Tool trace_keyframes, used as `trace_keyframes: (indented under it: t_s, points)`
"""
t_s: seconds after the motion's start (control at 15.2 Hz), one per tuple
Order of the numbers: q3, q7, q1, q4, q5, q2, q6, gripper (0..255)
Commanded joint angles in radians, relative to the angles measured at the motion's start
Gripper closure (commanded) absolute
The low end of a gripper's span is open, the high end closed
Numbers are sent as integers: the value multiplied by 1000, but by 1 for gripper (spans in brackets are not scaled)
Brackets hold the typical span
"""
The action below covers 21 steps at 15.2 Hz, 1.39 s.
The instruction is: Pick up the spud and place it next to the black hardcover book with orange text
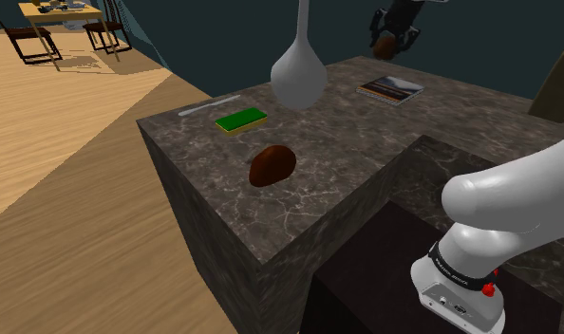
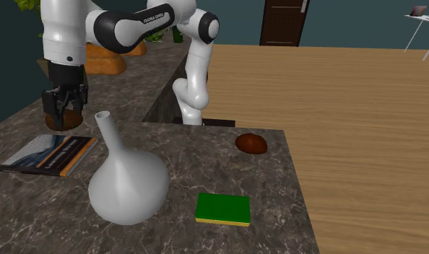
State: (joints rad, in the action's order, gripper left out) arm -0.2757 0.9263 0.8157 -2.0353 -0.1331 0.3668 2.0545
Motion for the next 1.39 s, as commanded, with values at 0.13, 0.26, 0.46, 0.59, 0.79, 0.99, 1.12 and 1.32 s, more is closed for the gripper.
trace_keyframes:
  t_s: [0.13, 0.26, 0.46, 0.59, 0.79, 0.99, 1.12, 1.32]
  points:
    - [53, -81, 31, 70, 7, -81, 2, 255]
    - [77, -120, 45, 110, 8, -122, 0, 255]
    - [111, -175, 67, 178, 7, -190, -7, 255]
    - [132, -211, 81, 230, 4, -238, -16, 255]
    - [161, -262, 103, 320, -1, -316, -33, 255]
    - [186, -311, 126, 424, -8, -402, -59, 255]
    - [200, -341, 143, 504, -14, -464, -81, 255]
    - [217, -381, 168, 642, -23, -567, -123, 255]
